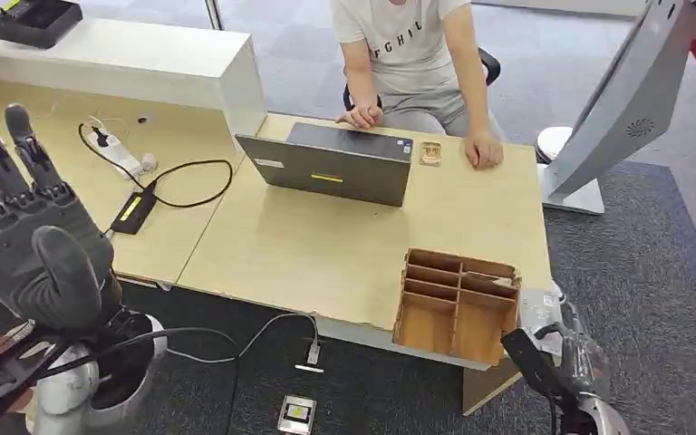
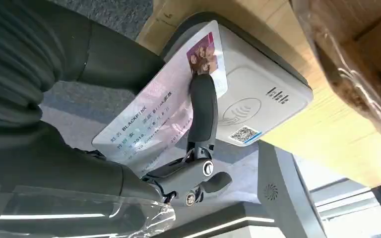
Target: Pass the card to the sensor for recognition and then transmit it.
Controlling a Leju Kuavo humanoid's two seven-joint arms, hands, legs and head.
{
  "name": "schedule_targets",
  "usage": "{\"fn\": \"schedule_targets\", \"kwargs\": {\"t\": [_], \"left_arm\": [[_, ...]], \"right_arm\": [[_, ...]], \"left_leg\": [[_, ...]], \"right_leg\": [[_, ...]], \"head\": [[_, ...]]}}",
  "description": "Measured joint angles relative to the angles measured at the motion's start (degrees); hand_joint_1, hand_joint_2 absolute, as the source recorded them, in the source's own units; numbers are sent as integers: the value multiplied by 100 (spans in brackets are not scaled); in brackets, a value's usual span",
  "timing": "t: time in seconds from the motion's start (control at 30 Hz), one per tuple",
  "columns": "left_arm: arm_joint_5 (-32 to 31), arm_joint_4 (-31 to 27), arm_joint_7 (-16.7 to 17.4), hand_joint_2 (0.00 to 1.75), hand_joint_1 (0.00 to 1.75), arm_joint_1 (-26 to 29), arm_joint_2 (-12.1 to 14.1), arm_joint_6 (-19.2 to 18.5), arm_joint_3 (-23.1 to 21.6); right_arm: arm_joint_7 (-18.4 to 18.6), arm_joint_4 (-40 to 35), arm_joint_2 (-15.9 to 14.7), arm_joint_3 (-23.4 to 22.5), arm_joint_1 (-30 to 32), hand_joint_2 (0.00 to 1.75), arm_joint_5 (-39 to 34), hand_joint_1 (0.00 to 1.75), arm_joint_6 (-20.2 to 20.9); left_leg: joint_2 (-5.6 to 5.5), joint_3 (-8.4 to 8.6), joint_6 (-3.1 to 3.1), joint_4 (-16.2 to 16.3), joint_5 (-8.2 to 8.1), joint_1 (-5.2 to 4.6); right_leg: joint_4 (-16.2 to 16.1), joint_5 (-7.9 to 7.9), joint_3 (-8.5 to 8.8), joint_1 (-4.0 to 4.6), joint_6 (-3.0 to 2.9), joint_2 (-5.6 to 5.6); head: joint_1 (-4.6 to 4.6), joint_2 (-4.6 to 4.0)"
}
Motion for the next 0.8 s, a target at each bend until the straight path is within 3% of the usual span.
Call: {"fn": "schedule_targets", "kwargs": {"t": [0.37, 0.8], "left_arm": [[81, -11, 0, 175, 3, 108, 2, -20, 0], [107, -11, 0, 175, 3, 108, 0, -146, -4]], "right_arm": [[-112, 131, 61, -2, -36, 175, -127, 175, -192], [251, -478, -33, -120, 78, 175, 194, 175, -573]], "left_leg": [[0, 8, 1, 1, 1, 0], [-1, -2, 1, 1, 1, 0]], "right_leg": [[0, 1, 7, 0, 0, 0], [0, 1, 0, -1, 0, 0]], "head": [[0, 0], [0, 0]]}}
